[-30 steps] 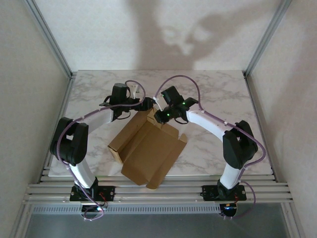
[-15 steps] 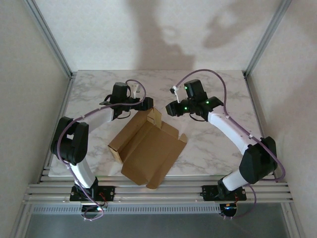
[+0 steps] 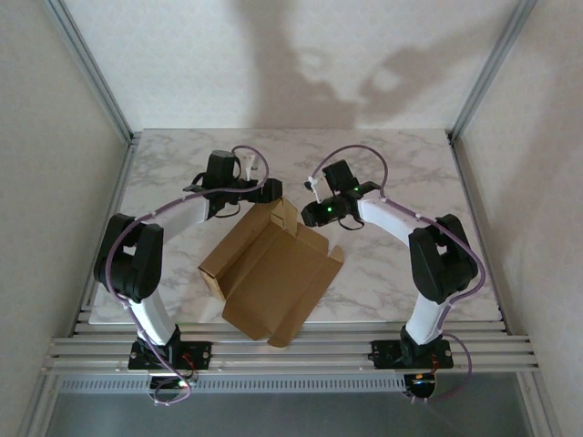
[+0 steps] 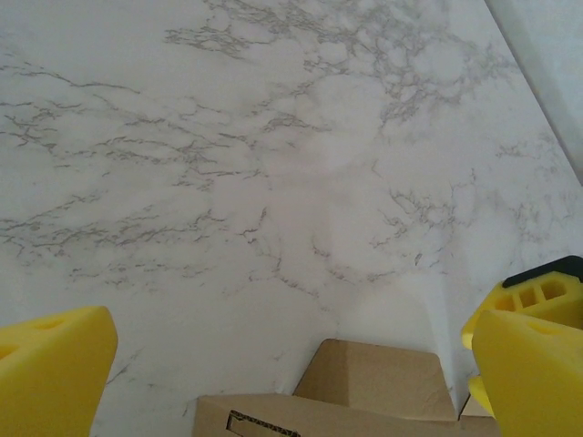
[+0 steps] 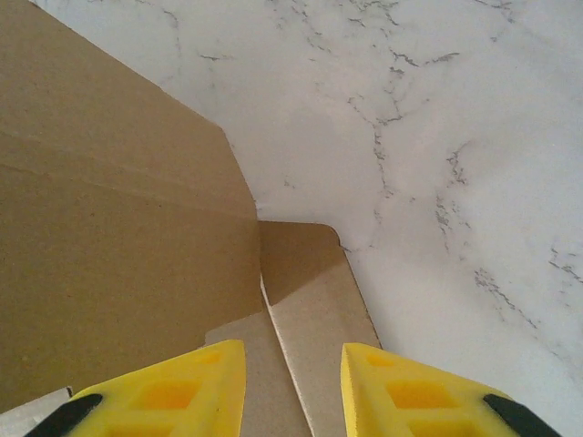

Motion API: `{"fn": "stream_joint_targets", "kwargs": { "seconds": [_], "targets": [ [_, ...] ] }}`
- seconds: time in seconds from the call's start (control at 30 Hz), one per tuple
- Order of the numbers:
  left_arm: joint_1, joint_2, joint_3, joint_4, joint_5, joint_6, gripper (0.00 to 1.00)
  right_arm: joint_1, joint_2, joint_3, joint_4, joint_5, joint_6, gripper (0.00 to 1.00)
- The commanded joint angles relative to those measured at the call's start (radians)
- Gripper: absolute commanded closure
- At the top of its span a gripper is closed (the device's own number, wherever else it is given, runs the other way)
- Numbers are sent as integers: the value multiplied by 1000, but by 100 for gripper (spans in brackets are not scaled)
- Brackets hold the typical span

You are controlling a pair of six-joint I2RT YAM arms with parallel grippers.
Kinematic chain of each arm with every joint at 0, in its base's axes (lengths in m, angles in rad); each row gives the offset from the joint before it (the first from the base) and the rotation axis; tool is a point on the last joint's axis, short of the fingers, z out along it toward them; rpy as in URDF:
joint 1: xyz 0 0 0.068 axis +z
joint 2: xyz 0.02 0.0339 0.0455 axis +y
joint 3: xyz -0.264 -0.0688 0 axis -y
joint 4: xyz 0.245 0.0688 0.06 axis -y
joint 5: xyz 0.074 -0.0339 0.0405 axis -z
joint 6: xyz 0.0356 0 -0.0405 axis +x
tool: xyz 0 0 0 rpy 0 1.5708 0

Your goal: Fold the paper box

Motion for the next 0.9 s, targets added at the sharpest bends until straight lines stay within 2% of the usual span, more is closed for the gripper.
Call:
{"fn": "stream_joint_targets", "kwargs": {
  "seconds": [0.0, 0.27, 0.5, 0.67, 0.87],
  "targets": [
    [4, 34, 10, -59, 13, 24, 1, 14, -12, -4, 49, -33, -13, 67],
    [4, 42, 6, -51, 27, 12, 1, 60, 10, -11, 103, -50, 16, 65],
    [5, 43, 23, -64, 36, 9, 1, 94, -3, -51, 166, -55, 42, 59],
    [13, 58, 62, -102, 86, 14, 1, 113, -23, -101, 253, -58, 64, 51],
    [19, 98, 116, -176, 149, 54, 1, 129, -14, -126, 372, 14, 75, 51]
  ]
}}
